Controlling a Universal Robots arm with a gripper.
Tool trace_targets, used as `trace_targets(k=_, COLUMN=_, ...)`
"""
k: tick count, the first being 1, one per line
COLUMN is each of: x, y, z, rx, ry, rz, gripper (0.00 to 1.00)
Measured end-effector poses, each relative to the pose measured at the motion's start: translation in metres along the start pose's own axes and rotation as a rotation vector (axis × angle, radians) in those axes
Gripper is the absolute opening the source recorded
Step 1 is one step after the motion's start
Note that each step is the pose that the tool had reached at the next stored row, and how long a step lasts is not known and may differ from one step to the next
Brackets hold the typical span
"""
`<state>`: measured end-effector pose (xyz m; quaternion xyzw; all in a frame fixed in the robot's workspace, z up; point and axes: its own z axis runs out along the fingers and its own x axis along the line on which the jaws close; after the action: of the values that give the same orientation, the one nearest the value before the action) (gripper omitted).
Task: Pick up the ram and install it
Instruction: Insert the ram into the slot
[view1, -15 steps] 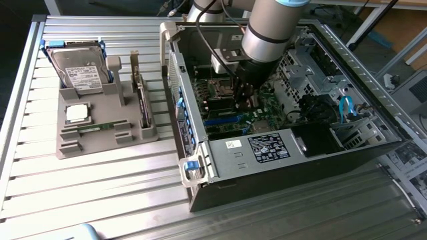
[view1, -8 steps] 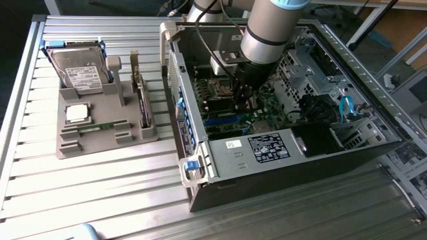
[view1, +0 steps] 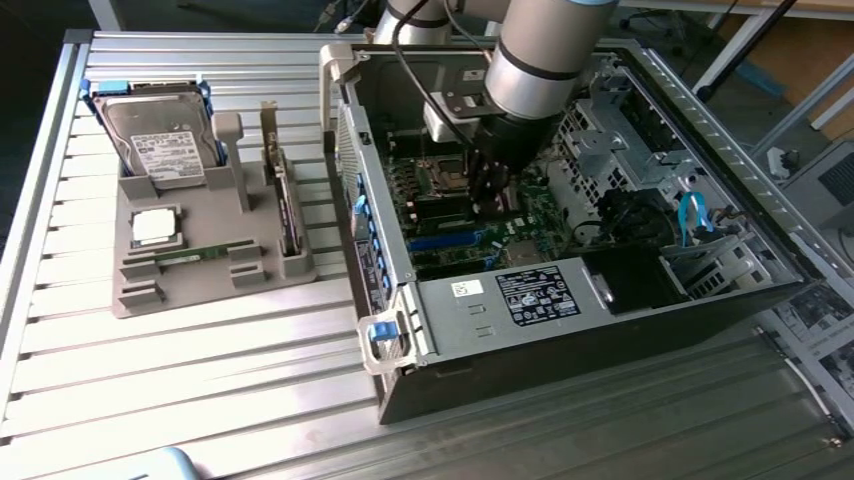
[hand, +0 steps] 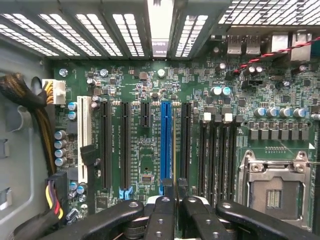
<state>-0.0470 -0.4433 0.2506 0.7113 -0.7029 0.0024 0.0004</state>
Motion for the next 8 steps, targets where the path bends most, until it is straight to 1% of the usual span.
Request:
trace_targets(k=2, x=0.0, y=-0.0034, z=-0.0002, rx=-0.0007, ry=-0.0003, rz=0.0, gripper=0.12)
trace_targets(k=3, x=0.0, y=-0.0096, z=-0.0003, rx=-0.0037, ry=-0.0001, rz=0.0, gripper=0.12)
trace_targets(k=4, x=0.0, y=-0.0129, z=-0.0003, rx=-0.0053, ry=-0.0002, rz=0.0, gripper=0.12)
trace_targets(k=6, x=-0.001, y=-0.0148, z=-0.0003, rx=-0.0057, ry=-0.0001, rz=0.0, gripper=0.12)
trace_targets(k=8, x=-0.006, y=-0.0152, z=-0.0003, rx=-0.0057, ry=-0.0001, rz=0.0, gripper=0.12)
